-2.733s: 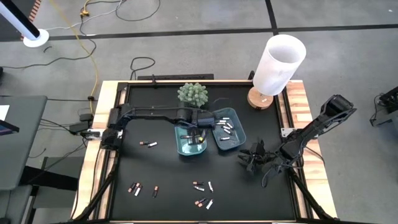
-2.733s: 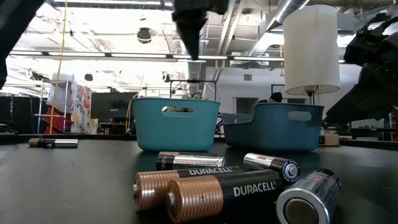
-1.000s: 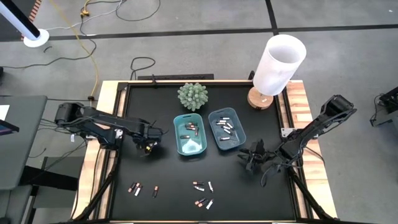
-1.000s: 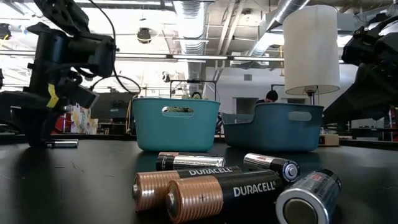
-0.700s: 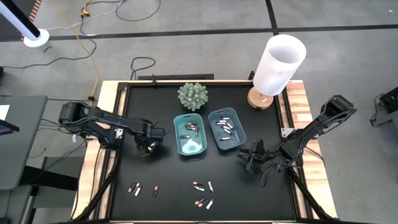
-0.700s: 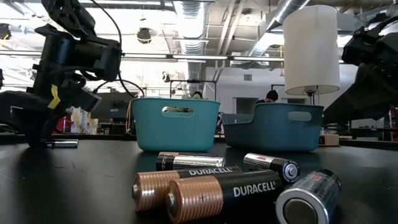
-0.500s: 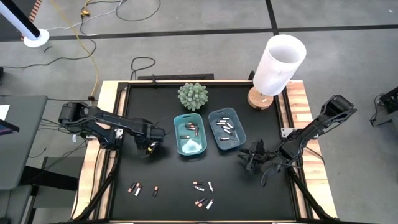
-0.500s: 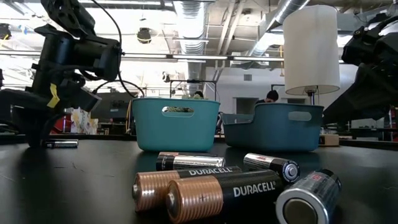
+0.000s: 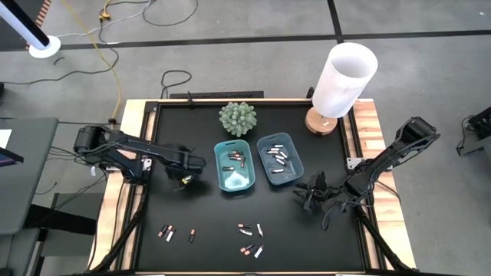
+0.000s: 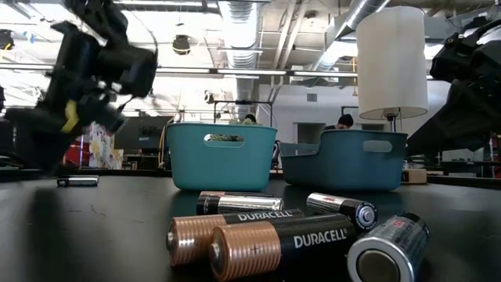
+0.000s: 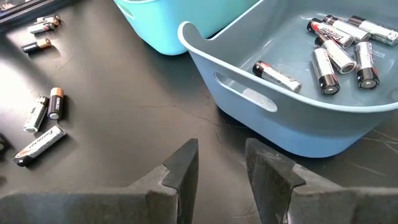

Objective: Sort batteries
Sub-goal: Put the black battery into the green bin

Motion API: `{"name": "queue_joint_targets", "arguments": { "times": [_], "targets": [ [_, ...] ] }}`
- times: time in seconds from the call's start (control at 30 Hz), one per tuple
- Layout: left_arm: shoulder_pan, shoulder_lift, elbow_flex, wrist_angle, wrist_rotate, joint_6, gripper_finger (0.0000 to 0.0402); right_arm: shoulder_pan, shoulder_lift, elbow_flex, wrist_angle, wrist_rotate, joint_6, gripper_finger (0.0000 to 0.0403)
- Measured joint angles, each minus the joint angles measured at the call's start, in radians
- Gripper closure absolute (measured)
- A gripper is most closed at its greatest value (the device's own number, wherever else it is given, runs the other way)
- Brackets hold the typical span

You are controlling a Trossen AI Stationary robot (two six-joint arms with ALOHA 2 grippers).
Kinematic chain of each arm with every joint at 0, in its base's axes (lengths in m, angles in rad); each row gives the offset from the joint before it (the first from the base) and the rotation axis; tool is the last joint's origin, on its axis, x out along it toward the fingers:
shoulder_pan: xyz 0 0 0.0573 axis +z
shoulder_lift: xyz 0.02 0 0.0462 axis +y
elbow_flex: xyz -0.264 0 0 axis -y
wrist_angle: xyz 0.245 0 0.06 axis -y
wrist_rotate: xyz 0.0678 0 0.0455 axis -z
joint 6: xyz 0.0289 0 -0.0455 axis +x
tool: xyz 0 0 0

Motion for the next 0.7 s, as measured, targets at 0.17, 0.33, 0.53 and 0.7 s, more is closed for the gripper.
{"name": "queue_joint_targets", "arguments": {
  "times": [0.17, 0.33, 0.53, 0.7],
  "targets": [
    [0.000, -0.041, 0.129, -0.068, -0.080, 0.030, 0.0365, 0.000, 0.000, 0.000, 0.002, 0.000, 0.000, 0.0253],
    [0.010, -0.065, 0.275, 0.037, -0.157, 0.062, 0.0365, 0.000, 0.000, 0.000, 0.004, 0.000, 0.000, 0.0253],
    [0.014, 0.033, 0.396, 0.298, -0.145, 0.242, 0.0365, 0.000, 0.000, 0.000, 0.009, 0.000, 0.000, 0.0253],
    [0.014, 0.190, 0.458, 0.393, -0.136, 0.333, 0.0365, 0.000, 0.000, 0.000, 0.007, 0.000, 0.000, 0.0253]
  ]
}}
